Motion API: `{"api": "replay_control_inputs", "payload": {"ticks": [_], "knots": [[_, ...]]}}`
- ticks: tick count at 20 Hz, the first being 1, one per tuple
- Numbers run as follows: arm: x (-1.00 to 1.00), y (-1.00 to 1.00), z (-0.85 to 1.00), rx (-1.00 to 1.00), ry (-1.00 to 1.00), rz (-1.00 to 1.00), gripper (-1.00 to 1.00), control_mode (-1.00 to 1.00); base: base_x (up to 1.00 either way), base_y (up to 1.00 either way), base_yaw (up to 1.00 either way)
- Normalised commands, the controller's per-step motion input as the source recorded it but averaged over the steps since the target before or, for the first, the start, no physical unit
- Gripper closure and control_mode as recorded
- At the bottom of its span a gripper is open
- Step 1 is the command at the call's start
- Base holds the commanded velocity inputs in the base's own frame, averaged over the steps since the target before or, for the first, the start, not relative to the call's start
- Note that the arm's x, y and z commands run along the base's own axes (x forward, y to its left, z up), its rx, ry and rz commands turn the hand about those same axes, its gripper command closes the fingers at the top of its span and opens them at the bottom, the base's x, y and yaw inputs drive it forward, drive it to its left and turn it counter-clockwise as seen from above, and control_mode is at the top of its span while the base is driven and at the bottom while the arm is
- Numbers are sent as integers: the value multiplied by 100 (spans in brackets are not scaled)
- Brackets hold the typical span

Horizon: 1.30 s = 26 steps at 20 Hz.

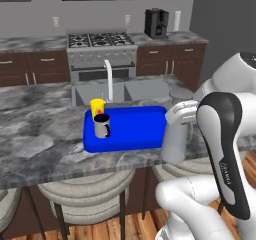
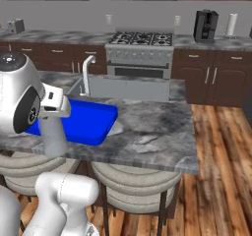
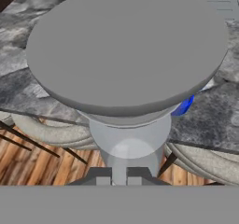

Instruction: There is a tray on the dining counter. Grab the cup, mug, and pitcher and place them on the tray. The pitcher may be placed next to the tray if it cannot fit the tray.

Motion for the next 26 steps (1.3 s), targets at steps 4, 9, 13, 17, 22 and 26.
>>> {"api": "replay_control_inputs", "payload": {"ticks": [4,9,13,17,22,26], "knots": [[0,0,0,0,0,0,100,100,62,-16,-4],[0,0,0,0,0,0,100,100,67,-4,0],[60,-6,3,6,0,0,100,-100,19,-1,0],[59,-19,38,14,-1,0,100,-100,0,0,0],[53,-7,39,8,0,0,100,-100,0,0,0],[61,0,8,0,0,0,100,-100,0,0,0]]}}
